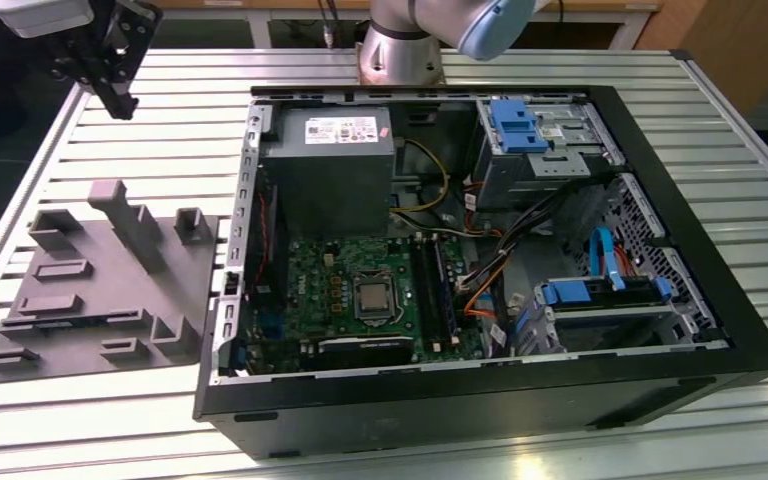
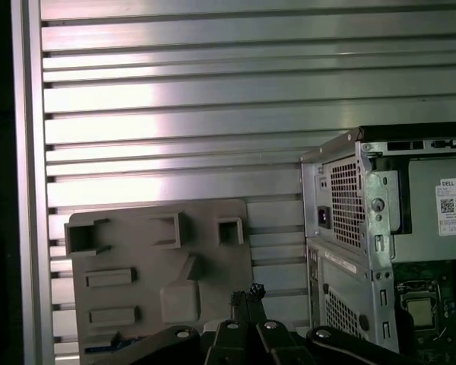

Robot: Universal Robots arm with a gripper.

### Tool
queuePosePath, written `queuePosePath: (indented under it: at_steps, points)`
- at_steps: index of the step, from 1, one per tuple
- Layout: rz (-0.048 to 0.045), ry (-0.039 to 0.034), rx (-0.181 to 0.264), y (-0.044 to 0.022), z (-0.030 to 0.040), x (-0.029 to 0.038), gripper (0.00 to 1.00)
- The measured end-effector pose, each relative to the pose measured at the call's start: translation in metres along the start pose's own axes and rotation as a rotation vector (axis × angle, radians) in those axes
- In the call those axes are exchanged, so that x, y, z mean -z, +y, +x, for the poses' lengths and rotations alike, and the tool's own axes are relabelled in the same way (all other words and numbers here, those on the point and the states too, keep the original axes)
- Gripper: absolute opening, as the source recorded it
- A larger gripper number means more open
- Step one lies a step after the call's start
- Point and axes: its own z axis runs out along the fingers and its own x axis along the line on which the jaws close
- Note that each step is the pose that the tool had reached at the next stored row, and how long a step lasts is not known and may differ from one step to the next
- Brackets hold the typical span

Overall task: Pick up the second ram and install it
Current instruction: 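Reach for the second ram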

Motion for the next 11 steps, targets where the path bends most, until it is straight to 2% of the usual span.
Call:
queuePosePath:
  at_steps: [11]
  points:
    - [0.0, -0.0001, 0.0, -0.0005, 0.0066, -0.0002, 0.11]
